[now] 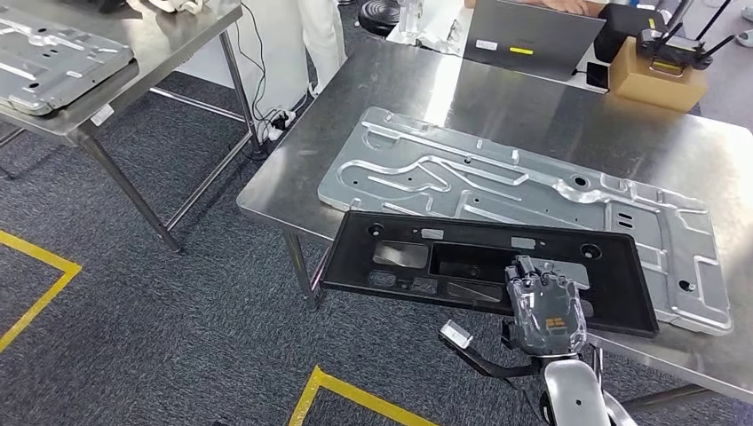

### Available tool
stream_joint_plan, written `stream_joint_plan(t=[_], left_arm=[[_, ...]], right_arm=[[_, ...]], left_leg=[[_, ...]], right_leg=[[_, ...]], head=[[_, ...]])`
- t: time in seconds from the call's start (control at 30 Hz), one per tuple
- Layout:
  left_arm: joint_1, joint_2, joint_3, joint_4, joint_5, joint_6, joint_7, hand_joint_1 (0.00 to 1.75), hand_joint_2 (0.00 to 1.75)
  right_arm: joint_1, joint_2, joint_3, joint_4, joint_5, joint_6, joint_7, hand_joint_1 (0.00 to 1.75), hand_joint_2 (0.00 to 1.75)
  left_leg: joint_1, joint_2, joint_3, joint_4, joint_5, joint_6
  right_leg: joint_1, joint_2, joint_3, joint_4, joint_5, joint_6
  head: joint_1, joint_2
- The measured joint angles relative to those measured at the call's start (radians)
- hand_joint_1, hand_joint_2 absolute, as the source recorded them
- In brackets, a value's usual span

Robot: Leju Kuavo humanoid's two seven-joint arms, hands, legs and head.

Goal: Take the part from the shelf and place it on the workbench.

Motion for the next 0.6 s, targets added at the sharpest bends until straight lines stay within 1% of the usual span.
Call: stream_joint_plan(t=[0.03,0.07,0.1,0.13,0.17,0.2,0.23,0.27,0.3,0.33,0.37,0.4,0.43,0.47,0.5,0.53,0.57,0.6], left_arm=[[0.001,0.0,0.0,0.0,0.0,0.0,0.0,0.0,0.0],[0.003,-0.001,0.0,0.001,0.0,0.0,0.0,0.0,0.0],[0.003,-0.002,0.0,0.002,0.0,-0.001,0.0,0.0,0.0],[0.002,-0.003,0.0,0.004,0.0,-0.001,0.0,0.0,0.0],[0.002,-0.004,0.0,0.005,-0.001,-0.001,0.001,0.0,0.0],[0.0,-0.003,0.0,0.006,-0.001,-0.001,0.001,0.0,0.0],[-0.002,-0.002,0.0,0.006,-0.002,-0.002,0.001,0.0,0.0],[-0.004,-0.002,0.0,0.006,-0.003,-0.002,0.001,0.0,0.0],[-0.008,-0.002,0.0,0.006,-0.004,-0.002,0.001,0.0,0.0],[-0.01,-0.001,0.0,0.006,-0.006,-0.002,0.002,0.0,0.0],[-0.011,-0.001,-0.001,0.006,-0.007,-0.002,0.002,0.0,0.0],[-0.01,-0.001,-0.001,0.006,-0.009,-0.001,0.002,0.0,0.0],[-0.008,-0.001,-0.001,0.006,-0.01,-0.001,0.003,0.0,0.0],[-0.005,0.0,-0.001,0.006,-0.011,-0.001,0.004,0.0,0.0],[-0.002,0.001,-0.001,0.006,-0.012,-0.001,0.004,0.0,0.0],[0.0,0.003,-0.001,0.006,-0.013,-0.001,0.005,0.0,0.0],[0.002,0.004,-0.001,0.006,-0.014,-0.001,0.005,0.0,0.0],[0.004,0.005,-0.001,0.006,-0.015,-0.001,0.005,0.0,0.0]], right_arm=[[-0.003,-0.002,0.006,0.005,0.0,0.0,0.0,1.75,1.75],[-0.006,-0.004,0.011,0.01,0.0,0.0,0.0,1.75,1.75],[-0.009,-0.007,0.015,0.014,0.0,0.001,0.0,1.75,1.75],[-0.012,-0.009,0.019,0.018,0.0,0.001,0.0,1.75,1.75],[-0.014,-0.011,0.023,0.021,0.0,0.001,0.0,1.75,1.75],[-0.018,-0.013,0.026,0.023,0.0,0.002,-0.002,1.75,1.75],[-0.022,-0.014,0.029,0.024,0.0,0.004,-0.004,1.75,1.75],[-0.028,-0.015,0.03,0.027,0.0,0.008,-0.009,1.75,1.75],[-0.036,-0.015,0.031,0.031,0.0,0.013,-0.019,1.75,1.75],[-0.042,-0.015,0.03,0.038,0.0,0.019,-0.03,1.75,1.75],[-0.047,-0.014,0.028,0.046,0.0,0.023,-0.044,1.75,1.75],[-0.05,-0.013,0.024,0.055,0.0,0.027,-0.057,1.75,1.75],[-0.051,-0.012,0.018,0.066,0.0,0.03,-0.067,1.75,1.75],[-0.051,-0.01,0.011,0.078,0.0,0.033,-0.076,1.75,1.75],[-0.052,-0.009,0.003,0.091,0.0,0.036,-0.083,1.75,1.75],[-0.054,-0.008,-0.004,0.105,0.0,0.038,-0.09,1.75,1.75],[-0.056,-0.006,-0.012,0.119,0.0,0.039,-0.097,1.75,1.75],[-0.06,-0.004,-0.02,0.134,0.0,0.038,-0.104,1.75,1.75]], left_leg=[[-0.002,-0.001,0.014,0.0,-0.012,-0.001],[-0.004,-0.001,0.029,0.0,-0.023,-0.002],[-0.005,-0.003,0.04,-0.001,-0.034,-0.005],[-0.006,-0.004,0.049,-0.004,-0.044,-0.01],[-0.006,-0.004,0.059,-0.004,-0.049,-0.016],[-0.007,-0.004,0.066,-0.002,-0.049,-0.023],[-0.006,-0.002,0.069,0.009,-0.047,-0.028],[-0.006,0.0,0.063,0.037,-0.039,-0.032],[-0.006,0.002,0.041,0.078,-0.037,-0.037],[-0.005,0.003,0.007,0.131,-0.044,-0.041],[-0.005,0.004,-0.033,0.186,-0.063,-0.045],[-0.004,0.004,-0.073,0.231,-0.091,-0.048],[-0.004,0.004,-0.107,0.256,-0.117,-0.051],[-0.004,0.005,-0.131,0.258,-0.13,-0.052],[-0.004,0.005,-0.142,0.233,-0.119,-0.052],[-0.004,0.005,-0.142,0.184,-0.082,-0.051],[-0.004,0.005,-0.139,0.123,-0.018,-0.048],[-0.006,0.006,-0.135,0.073,0.031,-0.044]], right_leg=[[0.003,0.0,0.005,-0.057,0.046,-0.009],[0.008,0.0,0.011,-0.113,0.11,-0.019],[0.014,-0.002,0.017,-0.159,0.158,-0.028],[0.02,-0.002,0.023,-0.186,0.194,-0.036],[0.024,-0.002,0.027,-0.195,0.206,-0.042],[0.025,-0.002,0.036,-0.2,0.198,-0.047],[0.024,-0.001,0.049,-0.207,0.196,-0.052],[0.021,0.0,0.064,-0.216,0.19,-0.058],[0.017,0.001,0.078,-0.223,0.184,-0.064],[0.015,0.001,0.091,-0.228,0.178,-0.068],[0.014,0.001,0.101,-0.23,0.17,-0.071],[0.014,0.001,0.111,-0.23,0.16,-0.072],[0.014,0.002,0.122,-0.23,0.15,-0.071],[0.013,0.003,0.135,-0.23,0.138,-0.07],[0.013,0.003,0.151,-0.23,0.126,-0.067],[0.012,0.004,0.167,-0.23,0.114,-0.064],[0.011,0.004,0.181,-0.23,0.101,-0.06],[0.012,0.004,0.193,-0.229,0.089,-0.055]], head=[[0.0,0.0],[0.0,0.0],[0.0,0.0],[0.001,0.0],[0.003,0.0],[0.004,0.0],[0.004,0.0],[0.005,0.0],[0.005,0.0],[0.004,0.0],[0.004,0.0],[0.004,0.0],[0.004,0.0],[0.004,0.0],[0.004,0.0],[0.004,0.0],[0.004,0.0],[0.004,0.0]])
